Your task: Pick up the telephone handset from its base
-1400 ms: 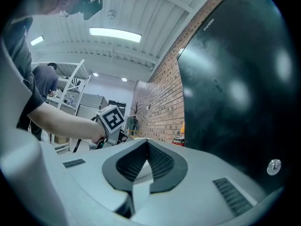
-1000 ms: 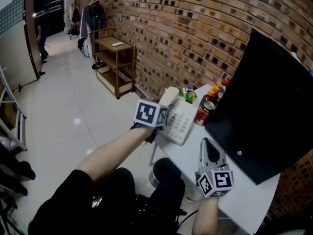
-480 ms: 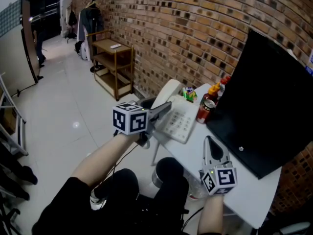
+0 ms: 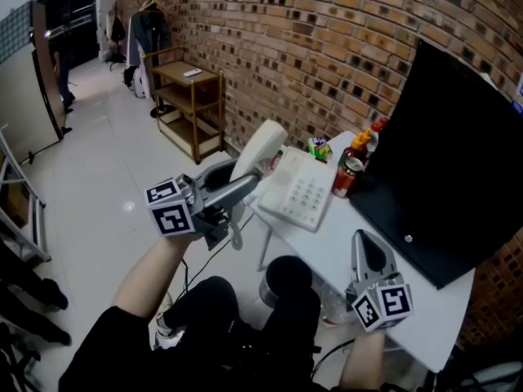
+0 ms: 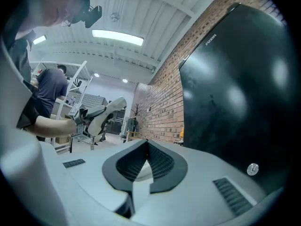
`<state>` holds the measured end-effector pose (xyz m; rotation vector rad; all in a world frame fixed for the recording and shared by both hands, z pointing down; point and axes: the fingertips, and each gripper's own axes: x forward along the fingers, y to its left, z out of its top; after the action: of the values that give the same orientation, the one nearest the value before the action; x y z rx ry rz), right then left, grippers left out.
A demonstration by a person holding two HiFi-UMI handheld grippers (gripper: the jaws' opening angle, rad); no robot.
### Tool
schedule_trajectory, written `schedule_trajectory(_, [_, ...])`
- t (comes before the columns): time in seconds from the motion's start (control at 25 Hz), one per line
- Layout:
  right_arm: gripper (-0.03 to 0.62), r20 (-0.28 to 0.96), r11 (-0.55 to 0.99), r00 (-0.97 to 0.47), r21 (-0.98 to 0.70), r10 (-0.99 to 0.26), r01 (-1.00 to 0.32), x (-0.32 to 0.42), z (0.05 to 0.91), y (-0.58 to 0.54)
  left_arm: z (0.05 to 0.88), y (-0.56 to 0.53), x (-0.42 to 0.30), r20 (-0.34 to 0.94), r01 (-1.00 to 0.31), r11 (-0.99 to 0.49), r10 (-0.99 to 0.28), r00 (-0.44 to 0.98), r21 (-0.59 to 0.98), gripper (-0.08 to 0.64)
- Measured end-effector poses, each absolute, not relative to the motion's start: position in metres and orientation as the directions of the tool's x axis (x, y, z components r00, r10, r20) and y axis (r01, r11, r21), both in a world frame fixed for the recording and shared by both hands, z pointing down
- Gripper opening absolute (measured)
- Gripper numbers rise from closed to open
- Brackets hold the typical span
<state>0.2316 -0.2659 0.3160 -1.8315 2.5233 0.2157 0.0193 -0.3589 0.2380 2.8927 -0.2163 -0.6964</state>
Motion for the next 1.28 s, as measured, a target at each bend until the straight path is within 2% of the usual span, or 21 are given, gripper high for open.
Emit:
schedule_trajectory(0.2, [0.009,-0.088,0.292,-0.302,0.105,-0.949,-0.951,0.240,0.320,-0.252,0.244,-0.343,-0.009,-0.494,-0.026,-0.982,-0.116,0.862,0.185,0.233])
schedule_trajectory(0.44, [0.009,-0.095,0.305,-0.309,0.047,-0.946,-0.951,0.247,0.328,-0.240,0.253,-0.335,-0.038,-0.582,0.049,-0.968,-0.107,0.806,0.246,0.233])
schedule_trajectory(0.8, [0.009,-0.136,0.346,-0.344,0.007,-0.929,-0.938,0.245,0.318,-0.244,0.241,-0.333,-0.054,-0.639,0.068,-0.972,-0.094,0.764,0.224,0.233])
schedule_trajectory(1.28, [0.011,-0.134,0.350,-0.347,-0.002,-0.928,-0.937,0.246,0.321,-0.242,0.242,-0.334,-0.053,-0.613,0.044,-0.977,-0.096,0.784,0.209,0.233])
